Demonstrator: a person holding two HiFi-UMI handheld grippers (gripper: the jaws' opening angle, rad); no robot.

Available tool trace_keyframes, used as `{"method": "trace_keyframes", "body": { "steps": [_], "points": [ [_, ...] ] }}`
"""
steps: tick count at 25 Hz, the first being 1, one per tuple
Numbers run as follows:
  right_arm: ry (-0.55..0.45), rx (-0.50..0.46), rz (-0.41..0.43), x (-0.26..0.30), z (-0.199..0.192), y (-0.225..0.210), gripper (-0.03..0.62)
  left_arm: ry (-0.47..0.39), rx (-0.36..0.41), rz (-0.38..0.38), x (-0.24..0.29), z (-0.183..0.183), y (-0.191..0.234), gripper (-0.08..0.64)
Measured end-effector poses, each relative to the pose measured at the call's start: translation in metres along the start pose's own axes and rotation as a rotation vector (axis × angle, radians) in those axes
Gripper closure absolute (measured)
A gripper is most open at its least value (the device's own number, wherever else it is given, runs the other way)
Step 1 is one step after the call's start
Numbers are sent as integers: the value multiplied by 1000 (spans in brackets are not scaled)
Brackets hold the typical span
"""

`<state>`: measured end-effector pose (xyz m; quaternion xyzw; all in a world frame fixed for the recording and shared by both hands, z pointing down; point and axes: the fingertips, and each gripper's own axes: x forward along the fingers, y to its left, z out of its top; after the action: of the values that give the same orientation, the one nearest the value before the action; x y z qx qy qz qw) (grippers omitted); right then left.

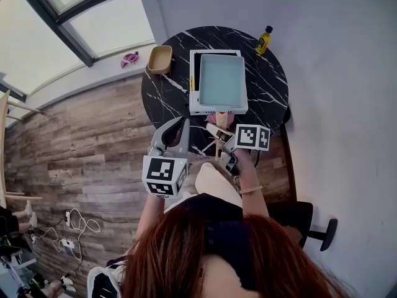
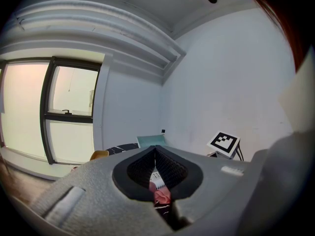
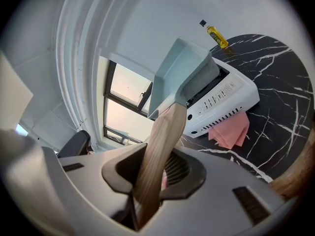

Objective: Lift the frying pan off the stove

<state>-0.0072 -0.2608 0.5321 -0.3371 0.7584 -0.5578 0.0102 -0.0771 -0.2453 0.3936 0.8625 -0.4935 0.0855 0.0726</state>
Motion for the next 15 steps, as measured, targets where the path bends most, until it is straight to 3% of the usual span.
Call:
{"method": "trace_keyframes", "body": {
  "steps": [15],
  "points": [
    [-18, -38, 3, -20, -30, 32, 494, -46, 9, -15, -42, 7, -10, 548]
  ]
}}
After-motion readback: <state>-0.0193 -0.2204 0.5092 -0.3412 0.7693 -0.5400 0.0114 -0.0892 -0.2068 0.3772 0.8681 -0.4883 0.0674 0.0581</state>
